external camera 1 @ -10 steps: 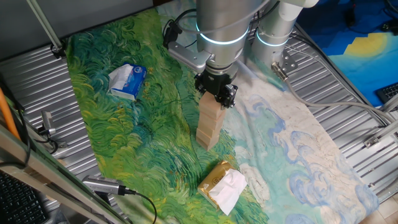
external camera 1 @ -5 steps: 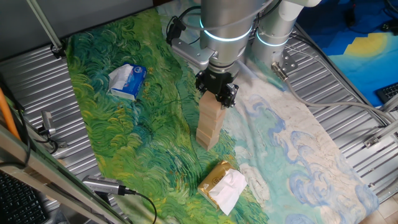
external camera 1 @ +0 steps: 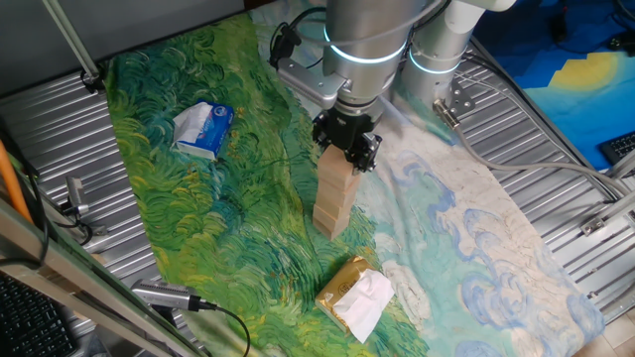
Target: Stack the blocks in a vertical line of five
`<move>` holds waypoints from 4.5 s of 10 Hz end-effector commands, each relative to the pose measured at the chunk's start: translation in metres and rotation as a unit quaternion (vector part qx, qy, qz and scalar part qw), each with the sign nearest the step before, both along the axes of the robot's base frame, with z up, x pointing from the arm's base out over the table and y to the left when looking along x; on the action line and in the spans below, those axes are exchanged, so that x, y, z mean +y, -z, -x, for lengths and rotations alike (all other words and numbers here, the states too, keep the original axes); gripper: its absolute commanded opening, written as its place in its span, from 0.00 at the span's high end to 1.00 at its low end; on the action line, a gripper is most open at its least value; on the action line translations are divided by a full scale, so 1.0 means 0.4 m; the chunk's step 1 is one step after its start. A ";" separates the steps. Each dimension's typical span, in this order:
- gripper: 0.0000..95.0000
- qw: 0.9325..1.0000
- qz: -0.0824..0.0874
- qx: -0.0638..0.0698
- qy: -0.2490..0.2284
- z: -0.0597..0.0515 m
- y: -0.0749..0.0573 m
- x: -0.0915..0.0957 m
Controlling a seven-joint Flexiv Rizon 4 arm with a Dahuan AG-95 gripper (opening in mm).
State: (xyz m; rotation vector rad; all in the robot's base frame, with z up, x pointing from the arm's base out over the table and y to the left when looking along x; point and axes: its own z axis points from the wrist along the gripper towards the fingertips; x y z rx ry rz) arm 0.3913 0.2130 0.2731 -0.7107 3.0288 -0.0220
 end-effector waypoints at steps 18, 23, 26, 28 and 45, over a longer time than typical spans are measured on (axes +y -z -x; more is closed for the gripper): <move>1.00 1.000 0.002 -0.007 -0.004 0.009 0.015 -0.001; 1.00 1.000 0.004 -0.006 -0.004 0.009 0.017 -0.001; 0.80 1.000 0.005 -0.006 -0.004 0.009 0.017 -0.001; 0.80 1.000 0.005 -0.006 -0.004 0.009 0.017 -0.001; 0.00 1.000 0.008 0.012 -0.010 0.011 0.010 -0.001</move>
